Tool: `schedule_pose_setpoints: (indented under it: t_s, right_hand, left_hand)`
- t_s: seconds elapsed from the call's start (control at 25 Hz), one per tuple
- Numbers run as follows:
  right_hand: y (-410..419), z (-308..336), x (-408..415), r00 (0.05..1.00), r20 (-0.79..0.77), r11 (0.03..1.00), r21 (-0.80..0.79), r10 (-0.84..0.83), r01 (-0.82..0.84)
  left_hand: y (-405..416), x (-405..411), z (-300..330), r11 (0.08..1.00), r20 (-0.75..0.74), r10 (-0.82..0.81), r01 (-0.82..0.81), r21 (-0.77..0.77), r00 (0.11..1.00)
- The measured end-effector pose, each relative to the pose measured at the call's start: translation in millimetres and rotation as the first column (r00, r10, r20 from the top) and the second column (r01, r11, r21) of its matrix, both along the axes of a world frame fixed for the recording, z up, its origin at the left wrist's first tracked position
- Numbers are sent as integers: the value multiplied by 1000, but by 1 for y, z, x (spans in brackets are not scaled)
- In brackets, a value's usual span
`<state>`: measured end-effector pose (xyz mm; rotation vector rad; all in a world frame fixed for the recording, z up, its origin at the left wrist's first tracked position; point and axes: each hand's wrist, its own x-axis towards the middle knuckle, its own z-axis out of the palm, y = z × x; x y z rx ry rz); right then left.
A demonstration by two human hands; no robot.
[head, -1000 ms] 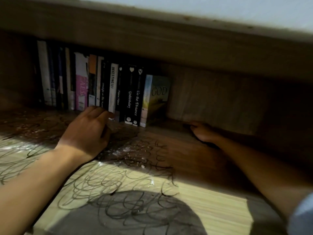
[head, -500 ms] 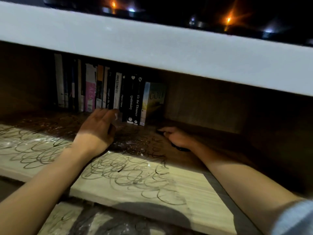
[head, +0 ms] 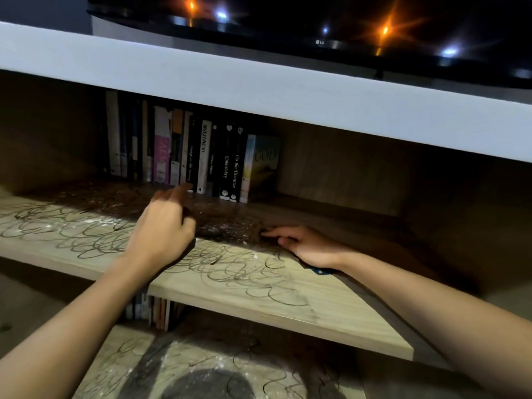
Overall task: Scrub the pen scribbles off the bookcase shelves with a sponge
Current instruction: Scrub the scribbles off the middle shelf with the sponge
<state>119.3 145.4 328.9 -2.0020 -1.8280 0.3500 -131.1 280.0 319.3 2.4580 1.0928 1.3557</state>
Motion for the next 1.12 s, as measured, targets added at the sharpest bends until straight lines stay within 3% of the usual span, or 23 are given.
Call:
schedule_pose_setpoints:
  t_s: [0.12,0.24,0.32,0.48,0.64,0.8,1.0,1.12]
  right_hand:
    - [-17,-2,-3,988,-156,996,89,23,-9]
    - [-3,-3,20,956,-270,910,359,-111,207]
    - [16,-5,51,936,-218,879,336,-277,339]
    - [56,-5,87,856,-129,847,131,-501,516]
    - [69,-2,49,930,-3,921,137,-368,365]
    - [20,4,-10,984,27,979,106,-177,173]
    - [-62,8,-43,997,-48,998,29,59,-58]
    - [-65,9,-19,998,-60,999,19,-30,31]
  left_hand:
    - [-3,1,3,1000,-17,2,-3,-30,1000]
    - [-4,1,3,999,-26,-7,6,-47,1000]
    - [-3,0,3,999,-36,-2,0,-54,999]
    - [-5,4,5,1000,-43,13,-14,-21,999]
    - [-2,6,6,1000,-44,-9,8,-9,999]
    - [7,1,-1,999,-67,-36,36,-3,997]
    - [5,2,-2,999,-30,-34,35,22,999]
    - [6,2,-3,997,-24,-61,62,38,998]
